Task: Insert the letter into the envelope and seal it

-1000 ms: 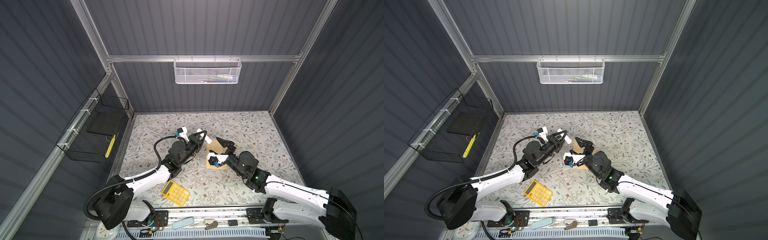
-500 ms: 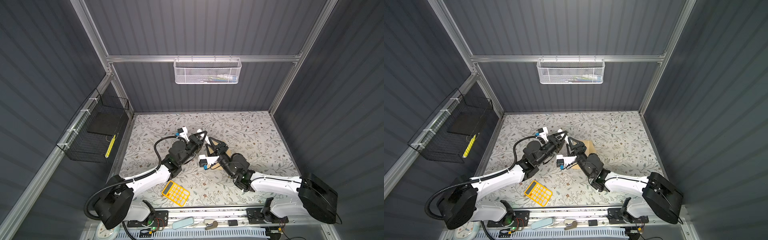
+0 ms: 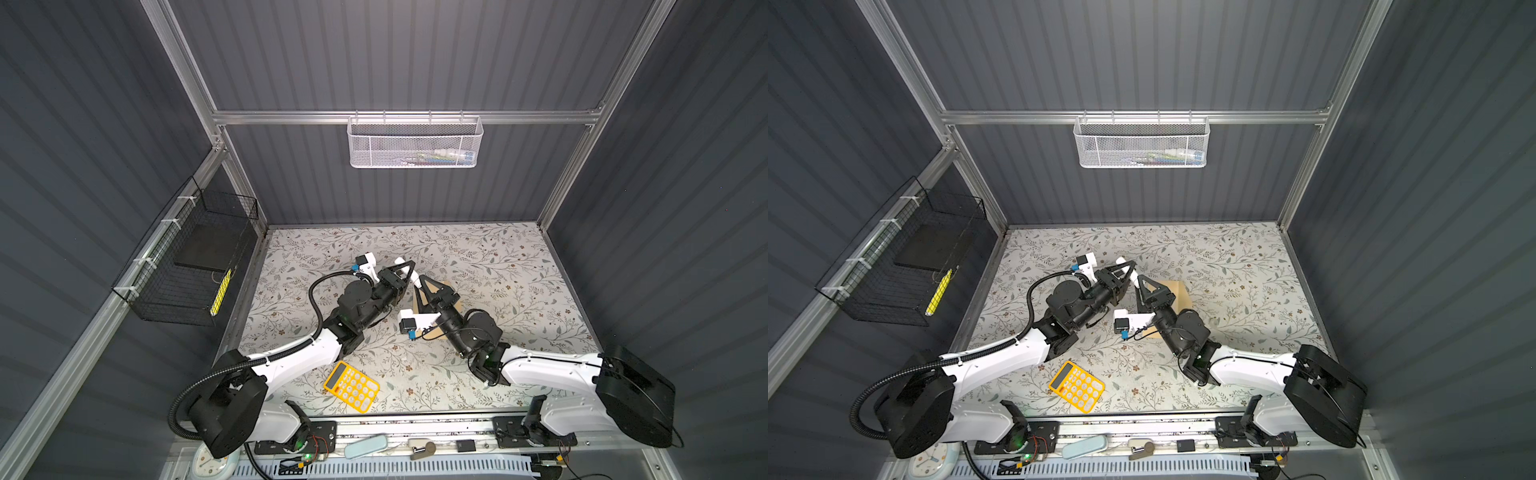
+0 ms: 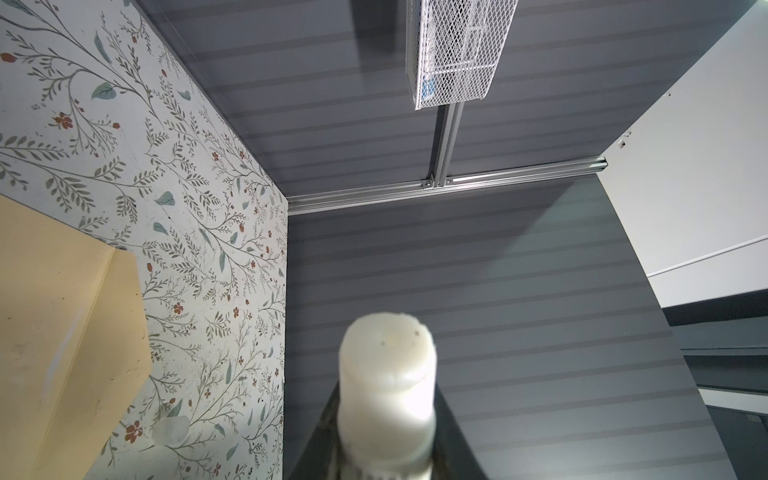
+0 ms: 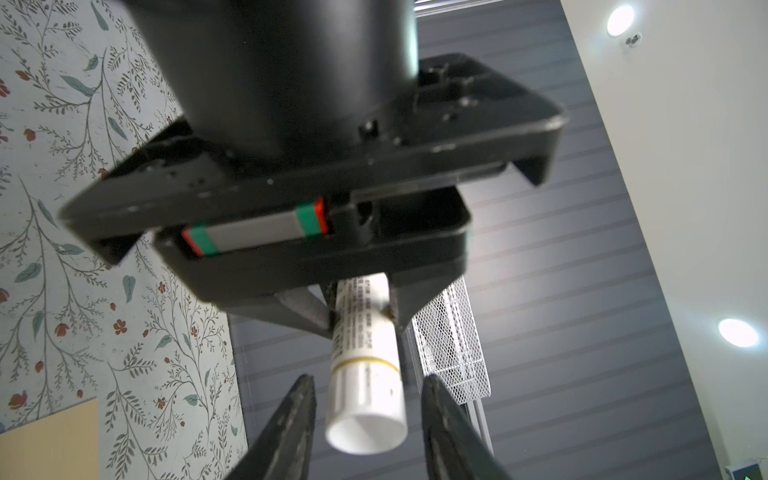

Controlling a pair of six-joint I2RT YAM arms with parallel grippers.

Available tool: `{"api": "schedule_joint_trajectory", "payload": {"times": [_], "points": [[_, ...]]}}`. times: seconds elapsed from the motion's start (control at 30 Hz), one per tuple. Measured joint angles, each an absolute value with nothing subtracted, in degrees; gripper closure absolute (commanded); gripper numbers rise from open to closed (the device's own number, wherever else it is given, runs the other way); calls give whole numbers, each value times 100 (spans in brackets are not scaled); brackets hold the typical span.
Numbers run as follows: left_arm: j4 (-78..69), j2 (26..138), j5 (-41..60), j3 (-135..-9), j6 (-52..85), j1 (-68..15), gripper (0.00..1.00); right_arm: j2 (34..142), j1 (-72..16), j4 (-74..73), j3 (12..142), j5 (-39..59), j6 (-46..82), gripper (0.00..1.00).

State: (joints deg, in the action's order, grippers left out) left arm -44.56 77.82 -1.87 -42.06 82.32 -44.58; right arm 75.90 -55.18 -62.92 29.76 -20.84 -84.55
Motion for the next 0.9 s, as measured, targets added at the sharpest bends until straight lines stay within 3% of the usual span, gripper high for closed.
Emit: {"api": "schedule_joint_trajectory", "payload": {"times": [0.63, 0.9], "points": [[-4456, 7837, -165, -4206, 8232, -4458, 100, 7487, -5542, -6110, 2923, -2080, -8372, 63], [-4412, 7841, -161, -4206, 8230, -4458, 100, 7489, -5551, -6077, 2926, -2084, -8366, 72]]}}
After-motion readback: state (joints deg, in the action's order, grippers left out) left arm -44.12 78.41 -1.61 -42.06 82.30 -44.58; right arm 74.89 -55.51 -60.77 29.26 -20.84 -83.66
